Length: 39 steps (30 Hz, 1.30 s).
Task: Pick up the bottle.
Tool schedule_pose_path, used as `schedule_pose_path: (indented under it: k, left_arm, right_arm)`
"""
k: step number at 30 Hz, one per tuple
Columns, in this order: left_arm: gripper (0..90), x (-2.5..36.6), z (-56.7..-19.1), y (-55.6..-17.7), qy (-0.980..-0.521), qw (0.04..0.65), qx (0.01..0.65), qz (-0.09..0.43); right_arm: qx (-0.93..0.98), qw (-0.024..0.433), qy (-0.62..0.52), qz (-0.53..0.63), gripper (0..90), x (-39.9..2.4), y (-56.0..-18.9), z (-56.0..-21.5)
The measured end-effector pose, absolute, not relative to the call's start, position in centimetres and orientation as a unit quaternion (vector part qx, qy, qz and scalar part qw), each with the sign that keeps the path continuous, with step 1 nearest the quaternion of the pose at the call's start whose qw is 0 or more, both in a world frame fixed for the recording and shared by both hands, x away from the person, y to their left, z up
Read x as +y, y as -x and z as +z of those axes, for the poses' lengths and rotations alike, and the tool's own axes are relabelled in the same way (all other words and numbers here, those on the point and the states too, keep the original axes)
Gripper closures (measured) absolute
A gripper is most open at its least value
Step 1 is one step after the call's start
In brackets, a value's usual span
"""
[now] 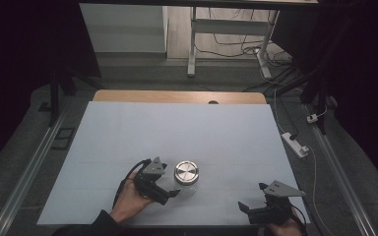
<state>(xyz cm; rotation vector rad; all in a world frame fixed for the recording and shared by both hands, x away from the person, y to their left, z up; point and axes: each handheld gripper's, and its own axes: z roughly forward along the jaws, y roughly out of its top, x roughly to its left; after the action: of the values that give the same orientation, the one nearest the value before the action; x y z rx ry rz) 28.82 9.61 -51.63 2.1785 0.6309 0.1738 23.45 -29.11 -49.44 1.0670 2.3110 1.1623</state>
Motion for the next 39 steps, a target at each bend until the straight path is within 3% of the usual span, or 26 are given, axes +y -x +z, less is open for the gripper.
schedule_pose_path:
  k: [14,22,24,39]
  left_arm:
    - [0.0,6.4,-52.3,-30.0,-0.877,0.419,0.223,0.072]
    - [7.7,6.1,-52.2,-29.8,-0.878,0.424,0.202,0.086]
    - [15.2,6.1,-52.1,-29.7,-0.879,0.428,0.195,0.083]
    - [15.8,6.2,-52.3,-29.7,-0.876,0.435,0.189,0.083]
  right_arm:
    - [0.816,0.173,-0.371,0.408,0.0,-29.1,-23.4,-49.5]
    - [0.818,0.174,-0.369,0.404,0.0,-29.0,-23.4,-49.5]
    - [0.819,0.175,-0.369,0.403,0.0,-28.9,-23.4,-49.5]
    - [0.820,0.174,-0.369,0.402,0.0,-28.9,-23.4,-49.5]
